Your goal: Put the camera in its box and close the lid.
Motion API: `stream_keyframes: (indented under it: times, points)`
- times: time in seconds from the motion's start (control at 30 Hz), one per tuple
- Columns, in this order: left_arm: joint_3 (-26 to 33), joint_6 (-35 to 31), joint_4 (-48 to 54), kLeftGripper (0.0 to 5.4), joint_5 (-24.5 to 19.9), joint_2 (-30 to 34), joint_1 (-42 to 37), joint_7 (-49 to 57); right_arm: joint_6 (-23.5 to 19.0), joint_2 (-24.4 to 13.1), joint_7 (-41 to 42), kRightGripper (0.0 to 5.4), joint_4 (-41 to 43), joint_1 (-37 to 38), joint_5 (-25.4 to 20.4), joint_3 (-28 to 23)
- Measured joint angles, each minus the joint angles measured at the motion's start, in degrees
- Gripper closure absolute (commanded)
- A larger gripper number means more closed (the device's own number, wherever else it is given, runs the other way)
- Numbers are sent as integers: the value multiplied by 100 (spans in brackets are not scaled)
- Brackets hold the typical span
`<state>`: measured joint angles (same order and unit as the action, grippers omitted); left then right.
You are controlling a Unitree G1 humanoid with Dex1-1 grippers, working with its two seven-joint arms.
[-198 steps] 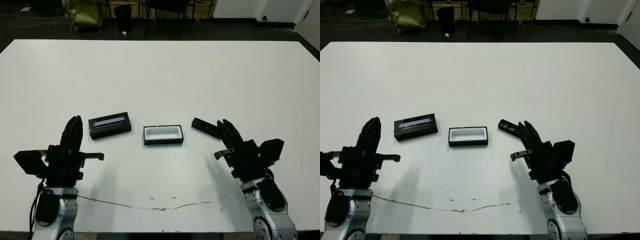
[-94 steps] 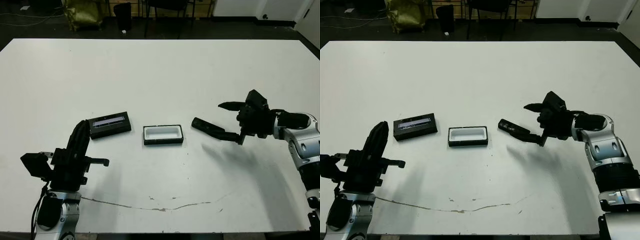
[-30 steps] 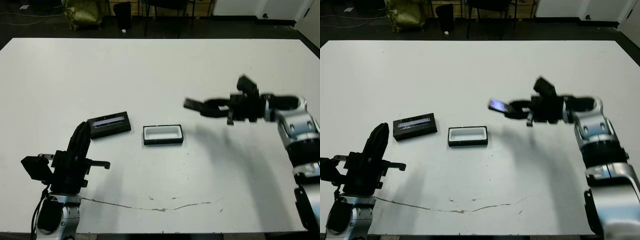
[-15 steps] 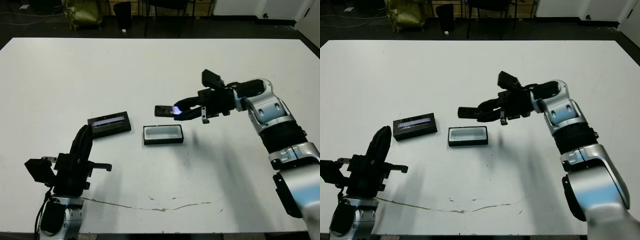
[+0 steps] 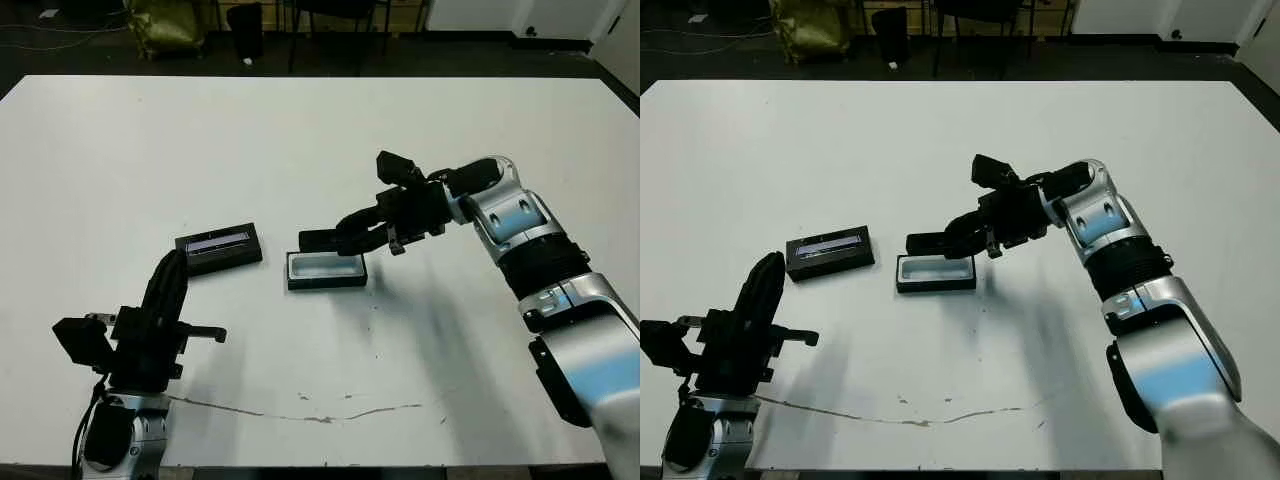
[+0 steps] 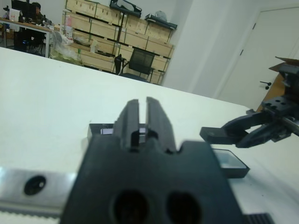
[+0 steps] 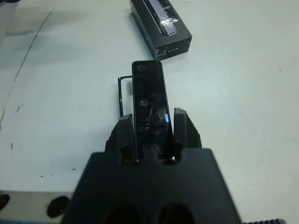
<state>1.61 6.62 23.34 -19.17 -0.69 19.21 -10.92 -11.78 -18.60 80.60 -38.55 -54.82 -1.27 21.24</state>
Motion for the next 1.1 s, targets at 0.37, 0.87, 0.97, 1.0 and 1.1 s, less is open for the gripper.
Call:
stream_keyframes:
  times: [0.37,0.87,0.97,1.0,1.1]
  points:
    - [-33,-11,41,540,-19,-8,62,54,46,-2,22,492,213,0,263,203]
    - [-79,-20,58,540,-36,-10,94,86,155,54,-48,492,238,1,499,368]
    - [-78,-19,57,540,-36,-10,93,86,233,63,-53,492,232,1,547,387]
    - [-77,-20,57,540,-39,-10,94,86,246,68,-56,492,225,1,551,388]
    - [-77,-20,57,540,-36,-13,95,100,246,107,-56,492,148,1,549,388]
